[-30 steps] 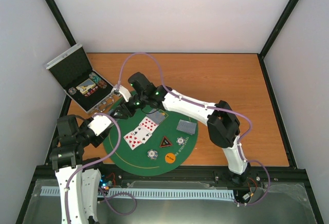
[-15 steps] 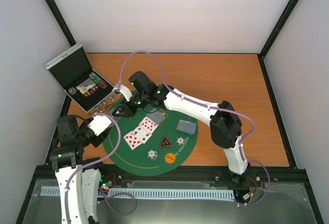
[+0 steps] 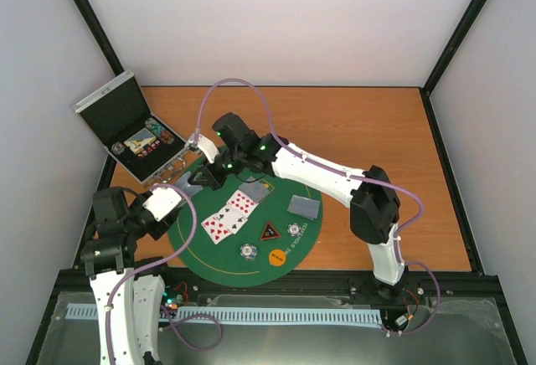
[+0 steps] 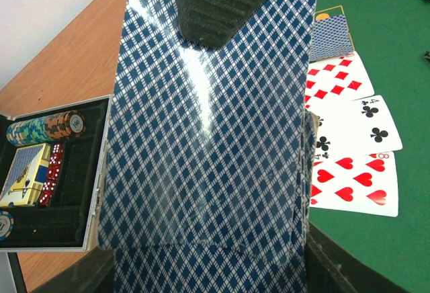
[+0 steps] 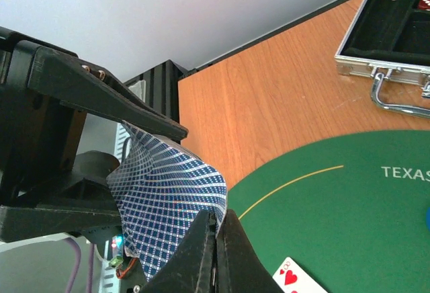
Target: Distribute texas hold em gaming equipment
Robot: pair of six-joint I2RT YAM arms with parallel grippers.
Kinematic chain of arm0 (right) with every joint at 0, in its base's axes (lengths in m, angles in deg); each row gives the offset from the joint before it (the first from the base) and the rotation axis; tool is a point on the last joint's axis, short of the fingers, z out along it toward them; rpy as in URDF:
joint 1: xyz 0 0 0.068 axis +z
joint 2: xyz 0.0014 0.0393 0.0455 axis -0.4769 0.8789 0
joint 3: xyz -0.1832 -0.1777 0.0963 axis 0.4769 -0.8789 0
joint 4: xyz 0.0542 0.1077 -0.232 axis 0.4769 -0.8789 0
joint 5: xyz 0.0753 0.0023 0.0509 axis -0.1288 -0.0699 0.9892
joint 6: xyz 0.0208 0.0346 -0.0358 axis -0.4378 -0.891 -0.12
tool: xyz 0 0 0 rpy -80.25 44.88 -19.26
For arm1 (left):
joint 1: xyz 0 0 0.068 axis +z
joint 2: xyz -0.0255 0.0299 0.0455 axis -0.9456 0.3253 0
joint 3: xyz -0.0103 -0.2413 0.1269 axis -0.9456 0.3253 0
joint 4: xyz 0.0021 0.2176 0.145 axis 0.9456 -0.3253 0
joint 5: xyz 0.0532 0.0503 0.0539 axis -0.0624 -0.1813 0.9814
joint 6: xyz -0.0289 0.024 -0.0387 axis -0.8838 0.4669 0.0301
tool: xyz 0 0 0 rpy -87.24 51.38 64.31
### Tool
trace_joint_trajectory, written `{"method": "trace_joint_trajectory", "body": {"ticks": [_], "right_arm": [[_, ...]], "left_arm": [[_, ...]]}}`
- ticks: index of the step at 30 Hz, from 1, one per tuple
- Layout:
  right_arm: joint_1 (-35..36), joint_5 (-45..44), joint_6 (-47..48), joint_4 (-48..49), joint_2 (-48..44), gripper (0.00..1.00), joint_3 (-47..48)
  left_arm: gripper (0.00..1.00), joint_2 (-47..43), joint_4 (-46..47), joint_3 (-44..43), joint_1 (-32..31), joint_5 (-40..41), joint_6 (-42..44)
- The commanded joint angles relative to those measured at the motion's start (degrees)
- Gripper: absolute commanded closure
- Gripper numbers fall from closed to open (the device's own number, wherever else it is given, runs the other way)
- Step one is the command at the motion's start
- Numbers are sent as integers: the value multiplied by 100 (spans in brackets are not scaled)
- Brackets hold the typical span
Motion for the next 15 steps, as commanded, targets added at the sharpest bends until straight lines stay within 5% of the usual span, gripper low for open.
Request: {"method": "trace_joint_trajectory", "body": {"ticks": [1,15], "right_arm": [[-31,-465,183,-247,-219,97,128],[-454,-344,-226,306,-1326,97,-494]], "left_arm": [[49,2,91,-96,-1,-197,107],[49,-17,98,-96,4,-190,93]]}}
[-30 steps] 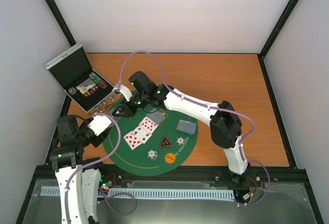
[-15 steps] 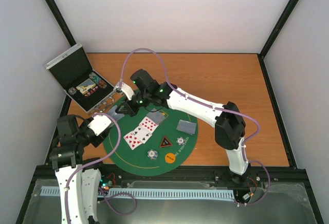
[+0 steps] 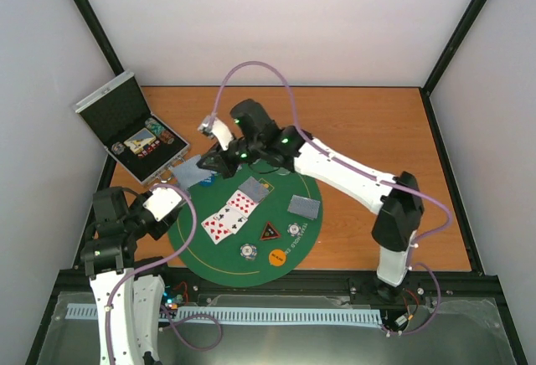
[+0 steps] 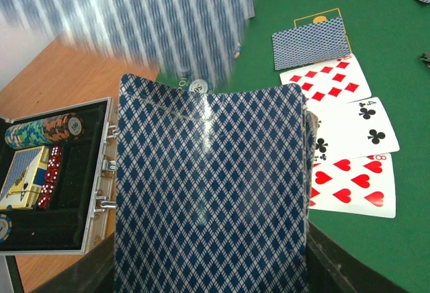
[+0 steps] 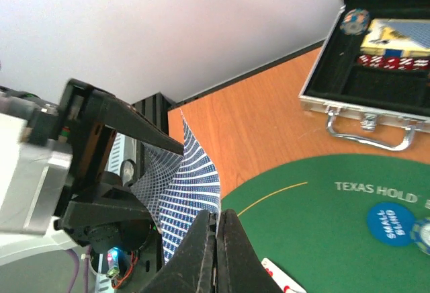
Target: Distribute texas hold em gaming equipment
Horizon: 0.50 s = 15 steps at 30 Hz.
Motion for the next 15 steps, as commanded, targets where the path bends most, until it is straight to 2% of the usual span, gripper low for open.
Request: {"method": "trace_joint_trajectory", "body": {"ticks": [1,4,8,15], "right_arm": [[-448,59,-557,773,-805,97,-641],[-887,-273,-1491,1748,-1421,97,-1703],[-1329,-1492,-2838,2742,-1997,97,-3339],[-1365,-3161,-4174,3852,-2345,97,-5160]], "left_arm": [[49,-23,98,-96,4,-165,89],[49,-26,96,-92,4,-160,96],[49,-31,98,-90,4,-163,98],[49,-37,94,-98,11,-162,89]]}}
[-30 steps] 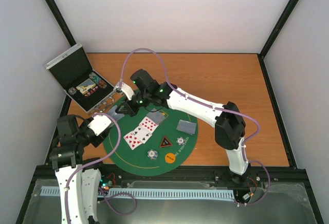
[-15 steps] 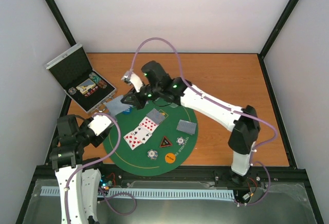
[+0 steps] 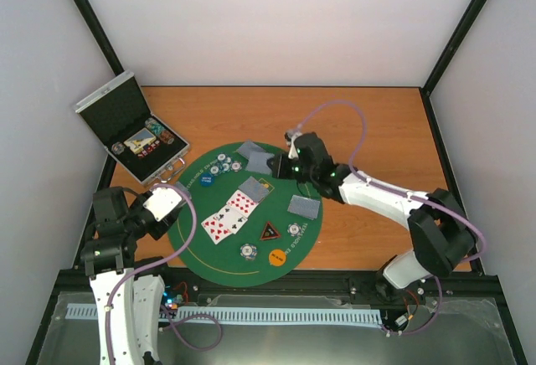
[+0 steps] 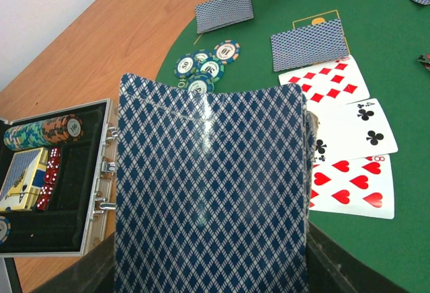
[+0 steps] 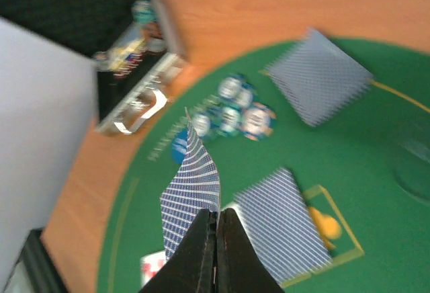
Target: Distribute texas hold em gaming equipment
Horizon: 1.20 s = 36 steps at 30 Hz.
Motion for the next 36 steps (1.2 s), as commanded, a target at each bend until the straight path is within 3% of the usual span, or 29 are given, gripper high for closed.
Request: {"method": "trace_joint_trajectory", "body": {"ticks": [1,12,26,36], "right_arm": [[34,-1311,-1049,1246,-188,97,-802],[-99,-1141,-1203,1174,1054,97,-638],[-98,-990,-1737,1358,1711,97,-719],[-98,-1177,-2226,1624,1686,97,-890]], "left_arm": [[49,-39,98,-90,13,-126,97],[49,-46,98,-86,39,-121,85],[49,-30,88,-96,54,-133,103],[49,-50,98,-92,57,-130,99]]}}
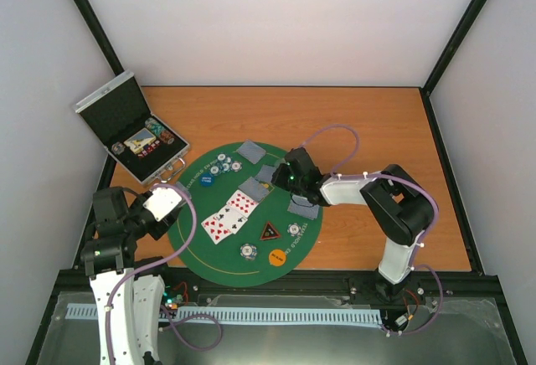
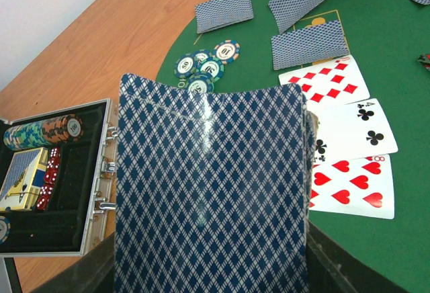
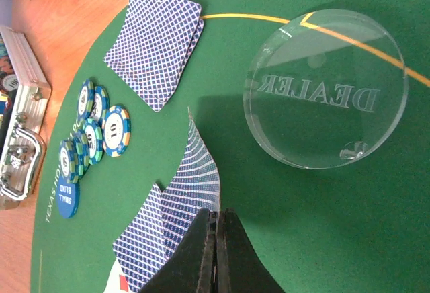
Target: Distribute texas hold em gaming equipment
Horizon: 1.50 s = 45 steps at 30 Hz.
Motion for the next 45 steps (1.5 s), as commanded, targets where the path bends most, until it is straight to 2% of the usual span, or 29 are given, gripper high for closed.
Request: {"method": "trace_joint_trajectory", "body": {"ticks": [1,20,24,28,33,36,39,43,45], "right_arm": [[-36,-143,-394,306,-30,97,-132],[-26,-31,-1186,742,362,96,-304],[-17,-10,-1214,735,217,84,-420],[-17,14,-1304,764,67,66,-564],[-17,-14,-1279,722,-208,52,-711],[-13,-96,-1077,515,-513,37,-733],[27,-236,-446,106,-881,25,-562],[304,-325,1409,-249,-1235,19,-13],[400,604,2359,124,-1228,17,260]], "left_arm": [[49,-55,99,-89,43,-131,98],[49,-59,99,-92,46,-128,98],[49,-59,96,-88,46,-127,102],[49,-60,99,-86,52,-127,98],[49,-63,87,-93,52,-130,96],[49,-56,90,-93,53,-127,106],[49,-53,94,-91,53,-131,107],[49,-43,90,-92,52,-144,117],[49,-37,81,-100,55,-156,131]]}}
